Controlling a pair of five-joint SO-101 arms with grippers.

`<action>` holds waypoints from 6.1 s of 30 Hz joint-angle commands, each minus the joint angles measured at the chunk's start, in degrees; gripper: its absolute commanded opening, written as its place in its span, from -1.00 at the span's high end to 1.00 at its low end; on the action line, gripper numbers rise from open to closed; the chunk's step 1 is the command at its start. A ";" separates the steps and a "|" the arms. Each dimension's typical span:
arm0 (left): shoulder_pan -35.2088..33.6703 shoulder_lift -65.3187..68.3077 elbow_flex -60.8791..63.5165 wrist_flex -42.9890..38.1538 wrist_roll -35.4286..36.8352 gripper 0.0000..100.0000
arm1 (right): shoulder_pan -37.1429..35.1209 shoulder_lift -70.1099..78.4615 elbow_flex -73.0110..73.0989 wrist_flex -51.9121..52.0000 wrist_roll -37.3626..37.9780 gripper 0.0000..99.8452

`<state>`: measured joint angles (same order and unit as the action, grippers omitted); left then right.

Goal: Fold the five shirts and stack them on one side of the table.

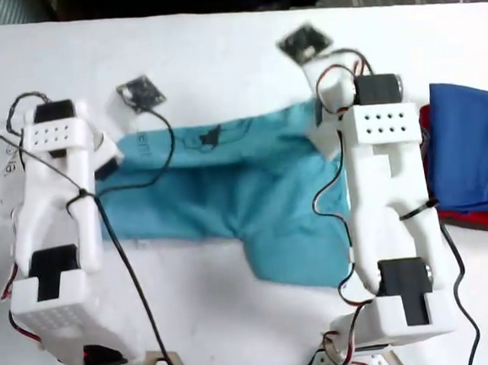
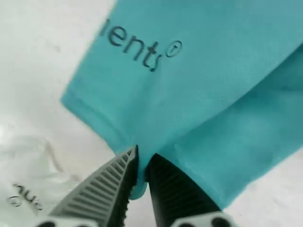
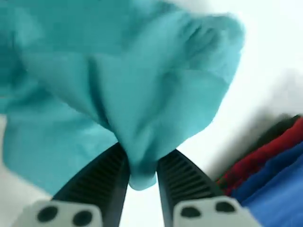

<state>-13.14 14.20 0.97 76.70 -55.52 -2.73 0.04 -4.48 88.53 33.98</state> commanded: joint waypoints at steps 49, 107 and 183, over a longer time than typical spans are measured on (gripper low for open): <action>-7.43 -0.84 -9.14 24.88 -2.11 0.71 | 0.75 -5.49 26.20 9.89 8.62 0.15; 23.69 -5.67 -27.43 24.09 24.53 0.94 | 6.73 -11.12 -37.36 9.98 -12.48 0.96; 50.24 32.13 -51.52 21.36 30.68 0.96 | 17.71 -45.41 -20.57 8.75 -8.44 0.96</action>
<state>40.13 51.38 -48.18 100.26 -25.27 14.68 -45.23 -24.53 98.11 25.19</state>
